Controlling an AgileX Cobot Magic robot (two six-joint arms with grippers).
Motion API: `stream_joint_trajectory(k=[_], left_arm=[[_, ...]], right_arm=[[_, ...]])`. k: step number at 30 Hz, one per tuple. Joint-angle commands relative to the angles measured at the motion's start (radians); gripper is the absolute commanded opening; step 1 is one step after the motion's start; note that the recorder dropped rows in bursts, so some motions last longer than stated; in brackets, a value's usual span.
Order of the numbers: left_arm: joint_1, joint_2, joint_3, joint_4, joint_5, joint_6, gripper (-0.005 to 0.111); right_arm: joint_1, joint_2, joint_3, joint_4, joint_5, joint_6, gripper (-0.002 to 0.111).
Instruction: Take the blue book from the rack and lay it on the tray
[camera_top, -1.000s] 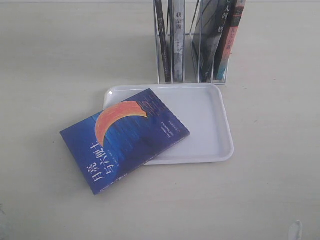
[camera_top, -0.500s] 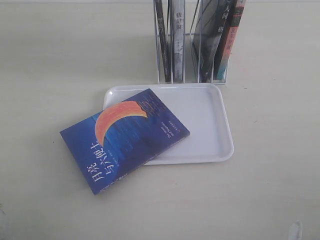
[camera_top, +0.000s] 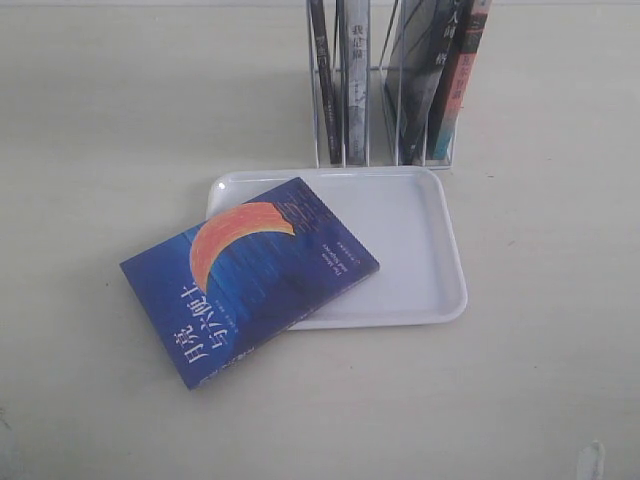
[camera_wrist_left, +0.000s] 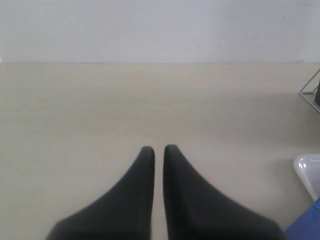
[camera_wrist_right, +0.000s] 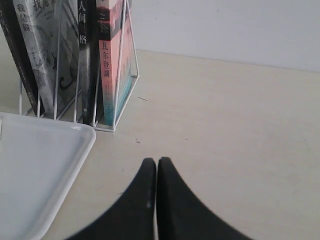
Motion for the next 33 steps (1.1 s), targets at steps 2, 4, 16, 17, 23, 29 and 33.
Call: stream_joint_trajectory(k=[2,4,16,17,23,29,33], left_arm=[[-0.01,-0.002,0.004,0.002,-0.006,0.002,0.006],[-0.01,-0.002,0.004,0.002,-0.006,0.002,0.006],[-0.01,-0.002,0.004,0.002,-0.006,0.002,0.006],[-0.01,-0.002,0.004,0.002,-0.006,0.002,0.006],[-0.01,-0.002,0.004,0.002,-0.006,0.002,0.006],[-0.01,-0.002,0.004,0.002,-0.006,0.002,0.006],[-0.01,-0.002,0.004,0.002,-0.006,0.002,0.006]], right_arm=[[-0.114,-0.009,-0.001,0.009,0.006,0.014,0.0],[-0.132,-0.009,-0.001,0.009,0.009,0.014,0.0],[-0.139,-0.009,-0.001,0.004,0.009,0.014,0.0],[-0.139,-0.009,-0.001,0.002,0.009,0.011,0.0],[-0.137,-0.009,-0.001,0.002,0.009,0.019,0.0],[-0.137,-0.009,-0.001,0.002,0.009,0.019,0.0],[-0.137,-0.009,-0.001,0.002,0.009,0.019,0.0]])
